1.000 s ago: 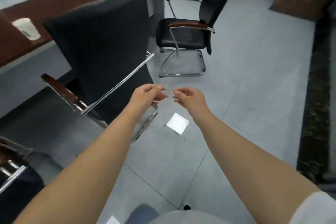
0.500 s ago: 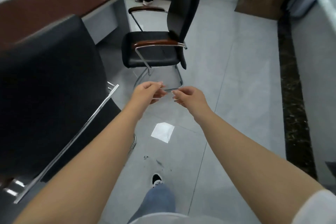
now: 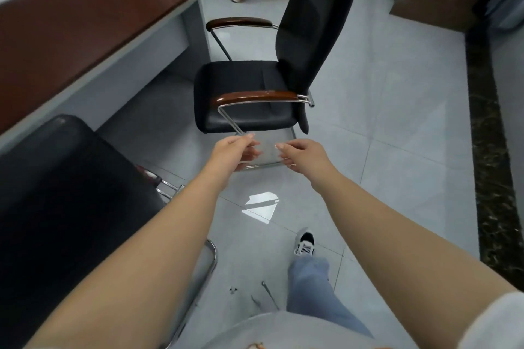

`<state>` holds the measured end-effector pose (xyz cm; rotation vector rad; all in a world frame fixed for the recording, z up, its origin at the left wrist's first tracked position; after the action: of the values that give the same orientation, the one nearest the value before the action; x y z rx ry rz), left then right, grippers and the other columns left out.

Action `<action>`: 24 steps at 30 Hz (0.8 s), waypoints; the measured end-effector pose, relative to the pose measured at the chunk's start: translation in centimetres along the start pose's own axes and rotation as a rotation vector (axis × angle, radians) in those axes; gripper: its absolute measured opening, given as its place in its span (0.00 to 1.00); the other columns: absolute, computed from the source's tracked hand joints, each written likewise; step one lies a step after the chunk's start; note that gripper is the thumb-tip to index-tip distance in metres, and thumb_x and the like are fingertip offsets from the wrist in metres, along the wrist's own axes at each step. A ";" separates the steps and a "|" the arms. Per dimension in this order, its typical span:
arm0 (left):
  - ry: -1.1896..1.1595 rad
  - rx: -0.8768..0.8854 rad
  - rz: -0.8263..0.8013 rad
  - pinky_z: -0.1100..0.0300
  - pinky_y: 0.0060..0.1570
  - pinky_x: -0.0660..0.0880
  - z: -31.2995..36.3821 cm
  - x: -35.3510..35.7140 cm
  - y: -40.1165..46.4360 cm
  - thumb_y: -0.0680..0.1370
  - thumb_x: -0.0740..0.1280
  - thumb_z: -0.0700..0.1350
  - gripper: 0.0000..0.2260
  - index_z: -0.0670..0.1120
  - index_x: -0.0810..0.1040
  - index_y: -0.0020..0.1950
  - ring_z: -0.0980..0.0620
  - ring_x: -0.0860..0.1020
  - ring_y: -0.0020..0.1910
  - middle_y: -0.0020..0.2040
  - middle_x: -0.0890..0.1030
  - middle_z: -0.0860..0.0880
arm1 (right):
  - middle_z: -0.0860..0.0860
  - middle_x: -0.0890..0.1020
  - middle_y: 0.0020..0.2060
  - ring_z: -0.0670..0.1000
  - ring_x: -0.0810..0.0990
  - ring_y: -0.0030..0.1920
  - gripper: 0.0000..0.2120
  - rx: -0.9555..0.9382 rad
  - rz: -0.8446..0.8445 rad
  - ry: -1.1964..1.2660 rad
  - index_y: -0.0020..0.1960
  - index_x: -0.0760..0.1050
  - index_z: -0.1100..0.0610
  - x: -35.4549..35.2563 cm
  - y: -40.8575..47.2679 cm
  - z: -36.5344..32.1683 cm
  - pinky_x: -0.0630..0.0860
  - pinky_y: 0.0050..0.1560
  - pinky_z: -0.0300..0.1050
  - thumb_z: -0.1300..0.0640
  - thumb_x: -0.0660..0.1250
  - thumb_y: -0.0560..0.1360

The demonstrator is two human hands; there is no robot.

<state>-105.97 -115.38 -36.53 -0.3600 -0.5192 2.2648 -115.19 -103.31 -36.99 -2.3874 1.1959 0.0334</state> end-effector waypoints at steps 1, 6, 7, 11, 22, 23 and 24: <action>-0.019 -0.012 0.019 0.58 0.49 0.75 0.5 0.1 2.6 0.78 0.63 0.49 0.10 0.47 0.78 0.39 0.55 0.78 0.37 0.33 0.81 0.52 | 0.50 0.78 0.36 0.45 0.77 0.35 0.08 0.009 -0.020 -0.006 0.49 0.77 0.59 0.1 3.0 -0.7 0.74 0.40 0.34 0.55 0.68 0.75; -0.046 -0.106 0.080 0.60 0.47 0.73 2.0 1.2 12.0 0.78 0.63 0.50 0.11 0.47 0.79 0.40 0.53 0.79 0.40 0.36 0.81 0.50 | 0.51 0.80 0.39 0.46 0.78 0.39 0.09 0.021 -0.115 -0.073 0.50 0.77 0.59 -0.1 14.0 -1.6 0.76 0.48 0.40 0.54 0.68 0.75; -0.045 -0.127 0.089 0.60 0.47 0.73 2.3 1.4 13.2 0.78 0.63 0.49 0.11 0.47 0.78 0.40 0.53 0.78 0.40 0.36 0.81 0.50 | 0.51 0.80 0.39 0.46 0.78 0.39 0.08 0.025 -0.128 -0.093 0.49 0.77 0.58 -0.1 15.4 -1.7 0.76 0.48 0.40 0.53 0.68 0.75; -0.105 -0.231 0.205 0.60 0.46 0.72 4.1 2.7 21.4 0.79 0.62 0.50 0.12 0.47 0.77 0.38 0.50 0.78 0.45 0.39 0.80 0.49 | 0.52 0.81 0.42 0.49 0.80 0.44 0.09 0.050 -0.228 -0.195 0.48 0.77 0.57 -0.4 26.0 -4.1 0.76 0.54 0.43 0.52 0.69 0.74; -0.163 -0.481 0.353 0.64 0.41 0.70 4.0 4.2 34.6 0.77 0.62 0.57 0.16 0.45 0.78 0.49 0.56 0.76 0.41 0.44 0.81 0.50 | 0.47 0.78 0.50 0.48 0.74 0.53 0.20 0.049 -0.536 -0.547 0.56 0.79 0.54 1.0 44.4 -7.4 0.67 0.53 0.40 0.42 0.70 0.70; -0.170 -0.506 0.359 0.64 0.41 0.70 3.6 4.3 35.5 0.77 0.63 0.57 0.17 0.44 0.78 0.50 0.55 0.76 0.41 0.45 0.80 0.49 | 0.46 0.78 0.51 0.48 0.74 0.53 0.21 0.057 -0.567 -0.584 0.56 0.78 0.53 1.6 45.5 -6.7 0.66 0.52 0.40 0.41 0.70 0.70; -0.181 -0.548 0.369 0.64 0.40 0.70 2.9 4.4 36.6 0.76 0.64 0.58 0.17 0.44 0.77 0.50 0.55 0.76 0.41 0.44 0.80 0.49 | 0.47 0.78 0.51 0.48 0.75 0.53 0.22 0.079 -0.599 -0.631 0.57 0.77 0.53 2.3 46.7 -6.0 0.66 0.52 0.40 0.40 0.69 0.70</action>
<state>-133.01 -135.62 -51.68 -0.5598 -1.2650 2.4907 -150.48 -131.45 -50.66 -2.3005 0.1831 0.4908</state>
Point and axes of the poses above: each hand's wrist, its own y-axis towards the middle knuckle, its own x-axis out of the palm, z = x × y, the point moved 2 cm from there along y, towards the middle knuckle
